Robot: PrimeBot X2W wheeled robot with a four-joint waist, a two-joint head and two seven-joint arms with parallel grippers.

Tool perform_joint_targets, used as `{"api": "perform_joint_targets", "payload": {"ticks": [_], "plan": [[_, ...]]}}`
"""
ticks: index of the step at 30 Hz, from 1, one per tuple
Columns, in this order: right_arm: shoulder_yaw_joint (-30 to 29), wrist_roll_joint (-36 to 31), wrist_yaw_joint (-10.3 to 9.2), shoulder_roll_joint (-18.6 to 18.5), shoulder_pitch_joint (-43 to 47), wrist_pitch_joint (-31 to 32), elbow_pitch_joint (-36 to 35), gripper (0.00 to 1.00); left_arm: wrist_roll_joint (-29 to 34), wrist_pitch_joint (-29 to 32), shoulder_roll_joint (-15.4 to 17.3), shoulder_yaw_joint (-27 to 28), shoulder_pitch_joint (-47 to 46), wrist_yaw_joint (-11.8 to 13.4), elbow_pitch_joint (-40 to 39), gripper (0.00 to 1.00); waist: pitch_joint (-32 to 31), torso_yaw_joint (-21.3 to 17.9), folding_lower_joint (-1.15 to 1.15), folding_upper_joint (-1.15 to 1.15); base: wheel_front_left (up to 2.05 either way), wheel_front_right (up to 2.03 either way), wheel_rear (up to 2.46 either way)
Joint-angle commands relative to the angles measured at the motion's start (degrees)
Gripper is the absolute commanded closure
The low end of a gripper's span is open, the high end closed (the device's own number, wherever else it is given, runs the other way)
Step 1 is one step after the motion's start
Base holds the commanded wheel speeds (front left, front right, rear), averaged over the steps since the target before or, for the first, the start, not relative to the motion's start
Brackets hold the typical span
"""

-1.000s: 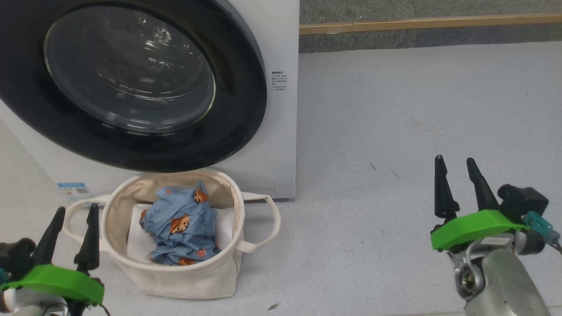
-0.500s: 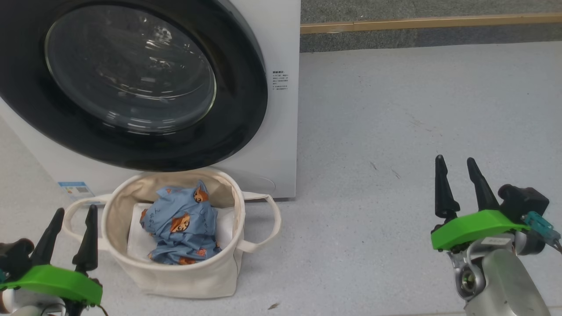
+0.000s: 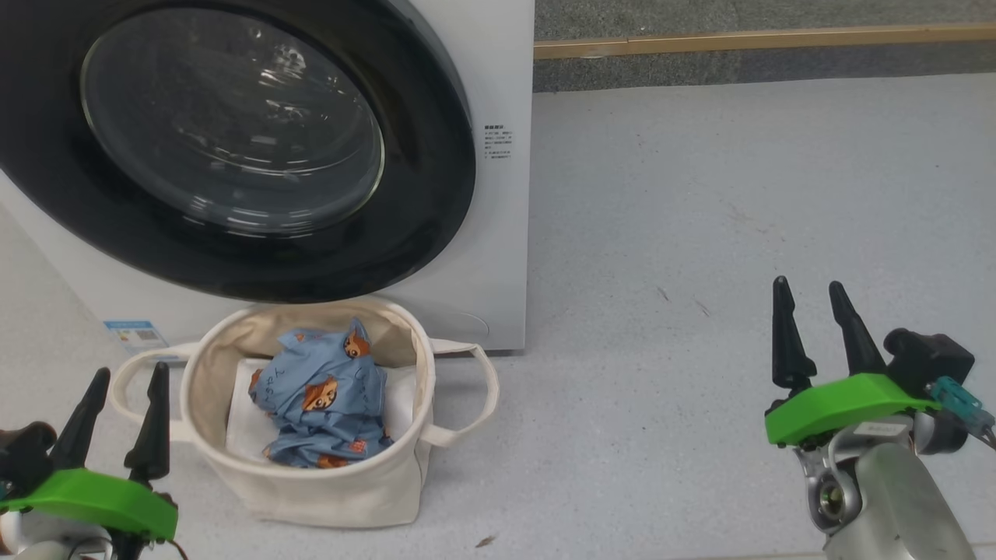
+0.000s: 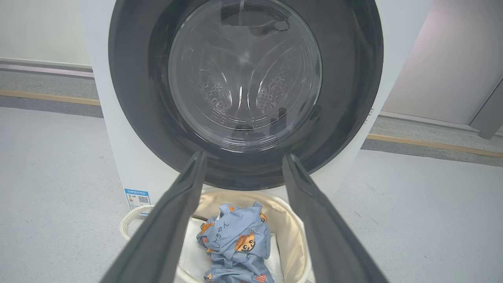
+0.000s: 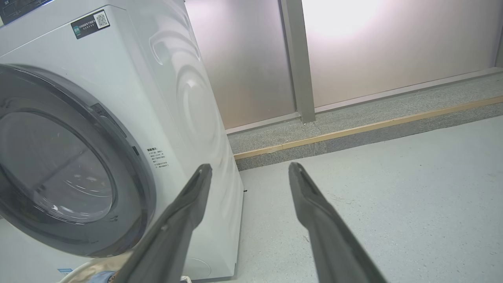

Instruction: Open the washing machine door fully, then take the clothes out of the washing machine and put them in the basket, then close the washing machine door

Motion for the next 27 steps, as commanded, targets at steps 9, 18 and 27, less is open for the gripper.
{"api": "perform_joint_targets", "payload": {"ticks": [9, 18, 27], "plan": [[0.9, 0.1, 0.14, 0.4, -0.8, -0.5, -1.7, 0.0, -0.7, -0.7, 3.3, 1.8, -3.0, -0.3, -2.6, 0.0, 0.2, 0.1, 0.0, 0.0, 0.0, 0.0, 0.0], [-0.3, 1.2, -0.01, 0.4, 3.9, 0.8, 4.0, 1.0, -1.8, 0.5, -3.0, -2.1, 3.0, 0.1, 1.8, 1.0, 0.2, 0.3, 0.01, 0.0, 0.0, 0.0, 0.0], [-0.5, 6.2, 0.0, 0.4, 4.6, 2.1, 2.8, 1.0, -5.5, 1.9, -4.2, -1.0, 3.5, 0.1, 0.8, 1.0, 0.2, 0.7, 0.03, 0.0, 0.0, 0.0, 0.0]]}}
